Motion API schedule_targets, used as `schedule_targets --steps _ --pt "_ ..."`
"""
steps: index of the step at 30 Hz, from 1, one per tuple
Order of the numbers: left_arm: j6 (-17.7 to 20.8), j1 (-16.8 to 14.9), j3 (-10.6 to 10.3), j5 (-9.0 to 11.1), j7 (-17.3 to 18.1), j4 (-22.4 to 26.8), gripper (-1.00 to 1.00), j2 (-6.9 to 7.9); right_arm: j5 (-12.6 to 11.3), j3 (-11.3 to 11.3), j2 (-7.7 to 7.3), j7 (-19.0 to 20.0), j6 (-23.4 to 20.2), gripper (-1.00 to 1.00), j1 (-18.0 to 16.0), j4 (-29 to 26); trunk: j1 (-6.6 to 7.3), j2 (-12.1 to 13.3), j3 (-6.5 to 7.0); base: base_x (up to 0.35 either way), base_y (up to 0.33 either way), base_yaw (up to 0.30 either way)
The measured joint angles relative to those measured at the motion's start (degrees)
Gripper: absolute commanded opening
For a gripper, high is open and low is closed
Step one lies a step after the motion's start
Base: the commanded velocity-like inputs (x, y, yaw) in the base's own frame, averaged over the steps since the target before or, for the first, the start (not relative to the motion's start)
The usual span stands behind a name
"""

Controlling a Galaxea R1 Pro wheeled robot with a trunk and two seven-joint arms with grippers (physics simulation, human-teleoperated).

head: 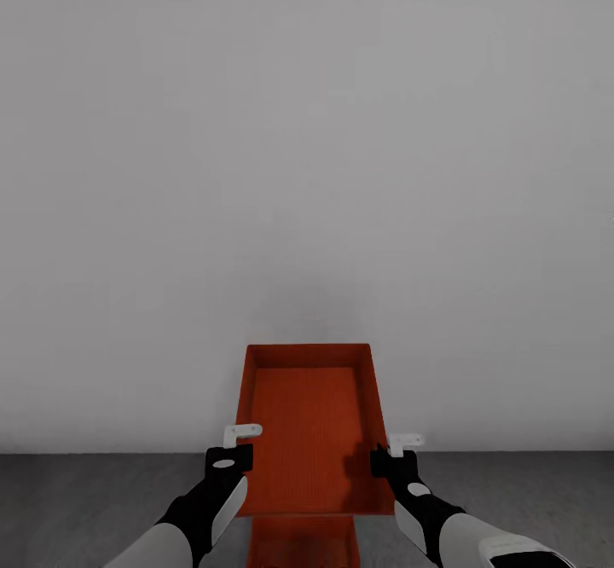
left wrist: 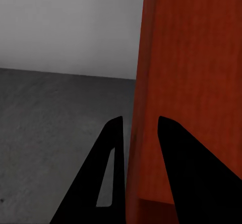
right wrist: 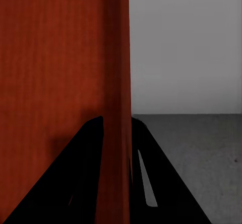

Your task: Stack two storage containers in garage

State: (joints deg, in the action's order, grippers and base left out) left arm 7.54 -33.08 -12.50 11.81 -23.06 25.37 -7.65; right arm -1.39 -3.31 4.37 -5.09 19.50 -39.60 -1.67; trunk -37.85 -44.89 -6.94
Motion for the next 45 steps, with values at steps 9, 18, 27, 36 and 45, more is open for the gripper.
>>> schedule_targets --steps 9,18,27,36,45 --pt "0.0 0.0 0.0 0.0 0.0 0.0 -1.00 -0.01 0.1 0.1 -0.02 0.0 0.0 -1.00 0.0 0.0 0.00 0.0 -0.83 0.000 0.000 0.000" --pt "0.0 0.0 0.0 0.0 0.0 0.0 -1.00 -0.01 0.1 0.0 -0.01 0.0 0.0 -1.00 0.0 0.0 0.00 0.0 -1.65 0.000 0.000 0.000" --pt "0.0 0.0 0.0 0.1 0.0 -0.1 -1.00 -0.03 0.4 0.3 -0.05 0.1 -0.1 -1.00 0.0 0.0 0.00 0.0 -2.48 0.000 0.000 0.000" --pt "0.0 0.0 0.0 0.0 0.0 0.0 -1.00 -0.01 0.2 0.1 -0.02 0.0 -0.1 -1.00 0.0 0.0 0.00 0.0 -3.31 0.000 0.000 0.000" --pt "0.0 0.0 0.0 0.1 0.0 -0.1 -1.00 -0.03 0.3 0.2 -0.05 0.1 -0.1 -1.00 0.0 0.0 0.00 0.0 -4.13 0.000 0.000 0.000"
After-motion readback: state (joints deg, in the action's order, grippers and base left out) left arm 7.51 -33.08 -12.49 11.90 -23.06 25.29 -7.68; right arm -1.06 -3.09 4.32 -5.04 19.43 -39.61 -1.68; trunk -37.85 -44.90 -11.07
